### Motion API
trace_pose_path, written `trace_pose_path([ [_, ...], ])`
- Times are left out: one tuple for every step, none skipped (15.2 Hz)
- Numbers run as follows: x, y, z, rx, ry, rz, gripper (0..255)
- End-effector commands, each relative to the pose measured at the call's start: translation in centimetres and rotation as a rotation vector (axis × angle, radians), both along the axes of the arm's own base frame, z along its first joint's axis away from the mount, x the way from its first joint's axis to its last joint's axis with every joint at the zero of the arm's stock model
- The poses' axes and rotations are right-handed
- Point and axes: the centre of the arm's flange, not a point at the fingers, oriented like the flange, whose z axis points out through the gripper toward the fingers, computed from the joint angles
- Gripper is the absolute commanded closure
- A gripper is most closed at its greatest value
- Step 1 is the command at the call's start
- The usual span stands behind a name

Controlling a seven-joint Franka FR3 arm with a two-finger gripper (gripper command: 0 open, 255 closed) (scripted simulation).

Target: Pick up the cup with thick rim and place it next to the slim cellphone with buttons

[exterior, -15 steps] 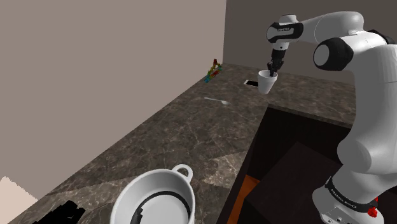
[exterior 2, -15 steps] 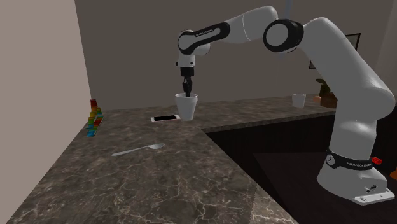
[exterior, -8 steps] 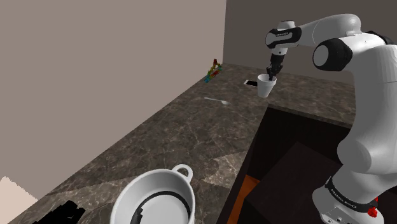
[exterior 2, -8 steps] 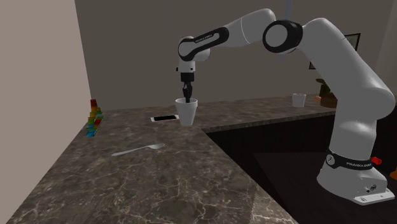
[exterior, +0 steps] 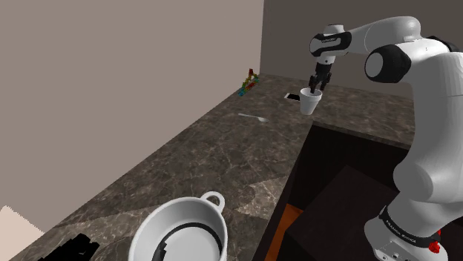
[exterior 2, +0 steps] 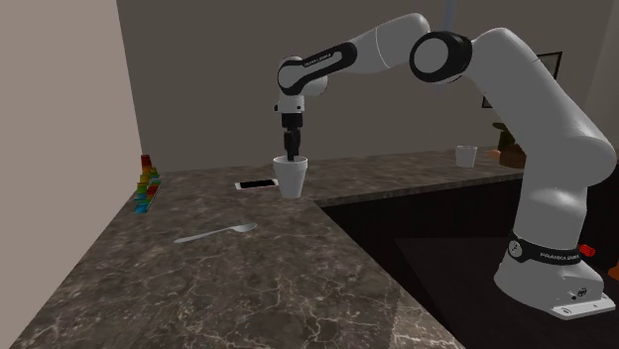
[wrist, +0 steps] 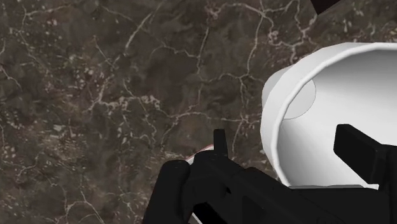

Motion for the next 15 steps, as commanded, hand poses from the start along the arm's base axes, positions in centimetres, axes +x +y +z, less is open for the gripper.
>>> trace_pose_path([
  [0.0, 0.0, 0.0, 0.000, 0.000, 0.000, 0],
  [0.0, 0.0, 0.0, 0.000, 0.000, 0.000, 0],
  [0.0, 0.0, 0.0, 0.000, 0.000, 0.000, 0],
  [0.0, -0.1, 1.3, 0.000, 0.000, 0.000, 0],
  [0.0, -0.1, 2.6, 0.000, 0.000, 0.000, 0],
  [0.1, -0.1, 4.0, 0.000, 0.000, 0.000, 0],
  [0.1, -0.2, 5.0, 0.000, 0.000, 0.000, 0],
  [0.1, -0.2, 5.0, 0.000, 0.000, 0.000, 0],
  [0.1, -0.2, 5.0, 0.000, 0.000, 0.000, 0],
  [0.1, -0.2, 5.0, 0.000, 0.000, 0.000, 0],
  [0.1, -0.2, 5.0, 0.000, 0.000, 0.000, 0],
  [0.1, -0.2, 5.0, 0.000, 0.000, 0.000, 0],
  [0.1, -0.2, 5.0, 0.000, 0.000, 0.000, 0],
  [0.1, -0.2, 5.0, 0.000, 0.000, 0.000, 0],
  [0.1, -0.2, 5.0, 0.000, 0.000, 0.000, 0],
])
